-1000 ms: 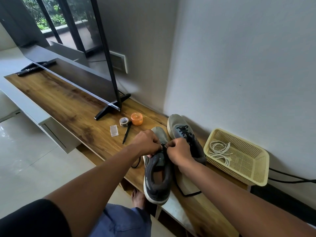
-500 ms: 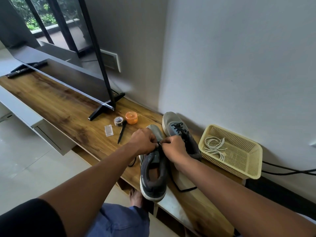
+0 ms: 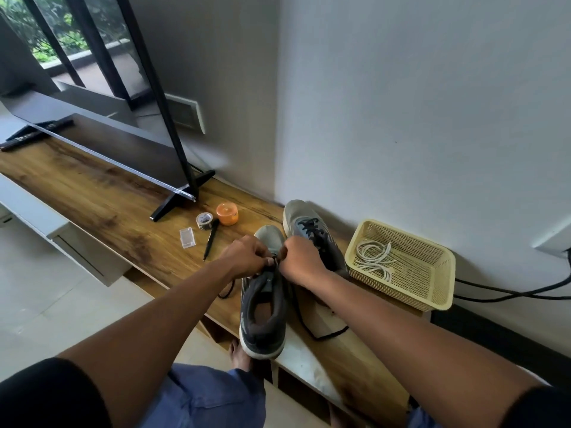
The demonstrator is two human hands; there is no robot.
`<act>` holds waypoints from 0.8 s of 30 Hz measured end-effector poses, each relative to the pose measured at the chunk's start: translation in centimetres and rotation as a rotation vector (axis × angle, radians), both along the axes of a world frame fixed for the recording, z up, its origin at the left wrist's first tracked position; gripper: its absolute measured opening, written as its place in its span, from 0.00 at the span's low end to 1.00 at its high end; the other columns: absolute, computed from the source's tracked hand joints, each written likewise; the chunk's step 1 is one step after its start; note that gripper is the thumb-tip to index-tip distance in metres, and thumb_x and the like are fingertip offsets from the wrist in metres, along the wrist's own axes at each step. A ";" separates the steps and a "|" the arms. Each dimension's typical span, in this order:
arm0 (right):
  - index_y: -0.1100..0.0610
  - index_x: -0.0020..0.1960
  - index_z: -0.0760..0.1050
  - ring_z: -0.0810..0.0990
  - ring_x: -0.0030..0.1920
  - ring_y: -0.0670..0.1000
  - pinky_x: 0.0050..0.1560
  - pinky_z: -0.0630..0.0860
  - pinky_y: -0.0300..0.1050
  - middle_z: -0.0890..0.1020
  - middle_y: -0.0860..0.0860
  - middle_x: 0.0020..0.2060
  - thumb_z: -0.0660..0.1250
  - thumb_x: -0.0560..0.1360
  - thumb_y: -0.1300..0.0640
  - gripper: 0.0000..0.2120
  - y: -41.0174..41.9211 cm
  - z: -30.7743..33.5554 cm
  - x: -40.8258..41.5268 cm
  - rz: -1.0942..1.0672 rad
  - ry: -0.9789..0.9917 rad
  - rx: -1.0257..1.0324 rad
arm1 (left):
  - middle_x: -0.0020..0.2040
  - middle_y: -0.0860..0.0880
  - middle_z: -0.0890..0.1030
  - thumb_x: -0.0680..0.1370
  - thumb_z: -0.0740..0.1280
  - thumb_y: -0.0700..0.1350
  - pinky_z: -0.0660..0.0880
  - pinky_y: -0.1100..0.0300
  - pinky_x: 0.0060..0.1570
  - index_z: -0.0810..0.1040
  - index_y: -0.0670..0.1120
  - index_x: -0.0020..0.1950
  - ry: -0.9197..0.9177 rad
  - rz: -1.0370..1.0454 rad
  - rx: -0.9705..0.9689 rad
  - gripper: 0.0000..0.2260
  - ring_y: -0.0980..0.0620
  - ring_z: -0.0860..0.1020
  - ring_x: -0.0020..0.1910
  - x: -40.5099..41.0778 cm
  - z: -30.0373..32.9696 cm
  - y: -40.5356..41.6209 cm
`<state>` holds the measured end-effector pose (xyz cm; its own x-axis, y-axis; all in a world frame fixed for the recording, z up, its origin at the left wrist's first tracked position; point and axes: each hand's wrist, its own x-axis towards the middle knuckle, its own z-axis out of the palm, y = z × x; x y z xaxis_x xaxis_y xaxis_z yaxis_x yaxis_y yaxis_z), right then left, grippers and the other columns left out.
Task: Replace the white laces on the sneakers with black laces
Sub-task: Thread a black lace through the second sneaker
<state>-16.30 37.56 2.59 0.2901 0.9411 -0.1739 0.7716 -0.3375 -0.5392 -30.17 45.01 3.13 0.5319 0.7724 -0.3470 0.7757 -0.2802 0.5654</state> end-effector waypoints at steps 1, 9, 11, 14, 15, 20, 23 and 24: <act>0.59 0.42 0.77 0.81 0.43 0.56 0.44 0.81 0.50 0.79 0.52 0.38 0.69 0.75 0.63 0.03 0.0 0.1 -0.1 0.048 -0.075 0.036 | 0.43 0.51 0.84 0.82 0.71 0.46 0.82 0.55 0.47 0.83 0.55 0.44 0.008 -0.013 -0.006 0.07 0.54 0.84 0.44 0.0 0.1 0.0; 0.59 0.42 0.75 0.76 0.37 0.55 0.35 0.72 0.48 0.76 0.53 0.36 0.67 0.75 0.65 0.05 0.4 0.2 0.2 0.215 -0.289 0.150 | 0.47 0.46 0.86 0.84 0.68 0.42 0.77 0.64 0.38 0.86 0.48 0.53 -0.015 -0.007 -0.060 0.07 0.54 0.82 0.43 -0.5 0.7 -0.1; 0.57 0.41 0.71 0.73 0.36 0.53 0.35 0.68 0.45 0.73 0.52 0.35 0.65 0.76 0.66 0.08 0.2 -0.1 0.1 0.222 -0.299 0.188 | 0.46 0.47 0.87 0.83 0.70 0.43 0.81 0.62 0.42 0.86 0.49 0.52 -0.010 0.015 -0.058 0.05 0.53 0.84 0.43 -0.5 0.6 0.1; 0.56 0.40 0.69 0.72 0.34 0.53 0.34 0.68 0.45 0.70 0.50 0.33 0.64 0.76 0.68 0.10 0.0 -0.2 0.1 0.225 -0.301 0.226 | 0.41 0.48 0.87 0.80 0.74 0.43 0.83 0.62 0.39 0.86 0.47 0.48 -0.024 0.094 -0.057 0.03 0.54 0.86 0.39 -0.4 0.6 0.2; 0.56 0.40 0.69 0.72 0.34 0.53 0.34 0.67 0.46 0.71 0.51 0.33 0.64 0.76 0.68 0.10 0.0 -0.2 0.2 0.222 -0.298 0.232 | 0.40 0.47 0.87 0.80 0.75 0.43 0.82 0.62 0.38 0.86 0.45 0.47 -0.025 0.116 -0.057 0.03 0.54 0.86 0.37 -0.3 0.6 0.2; 0.57 0.39 0.71 0.72 0.36 0.54 0.35 0.68 0.46 0.74 0.52 0.35 0.64 0.76 0.68 0.10 -0.2 -0.3 0.1 0.201 -0.278 0.235 | 0.41 0.46 0.87 0.78 0.76 0.42 0.86 0.54 0.46 0.86 0.44 0.46 -0.022 0.184 -0.052 0.03 0.52 0.86 0.39 0.2 0.4 -0.2; 0.56 0.39 0.70 0.73 0.36 0.54 0.36 0.69 0.46 0.74 0.53 0.36 0.65 0.77 0.66 0.10 -0.3 -0.4 0.1 0.199 -0.266 0.240 | 0.43 0.47 0.86 0.79 0.75 0.43 0.85 0.52 0.49 0.86 0.47 0.47 -0.016 0.194 -0.048 0.02 0.51 0.85 0.42 0.5 0.2 -0.5; 0.57 0.39 0.71 0.73 0.36 0.54 0.36 0.69 0.46 0.74 0.53 0.36 0.65 0.77 0.66 0.10 -0.3 -0.4 0.1 0.201 -0.267 0.237 | 0.44 0.47 0.86 0.79 0.75 0.44 0.85 0.51 0.51 0.86 0.47 0.47 -0.014 0.189 -0.043 0.02 0.50 0.85 0.44 0.6 0.2 -0.6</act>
<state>-16.16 37.26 2.23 0.1018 0.9886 0.1109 0.9328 -0.0561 -0.3559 -29.59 44.41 3.32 0.3837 0.8437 -0.3755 0.8041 -0.1053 0.5851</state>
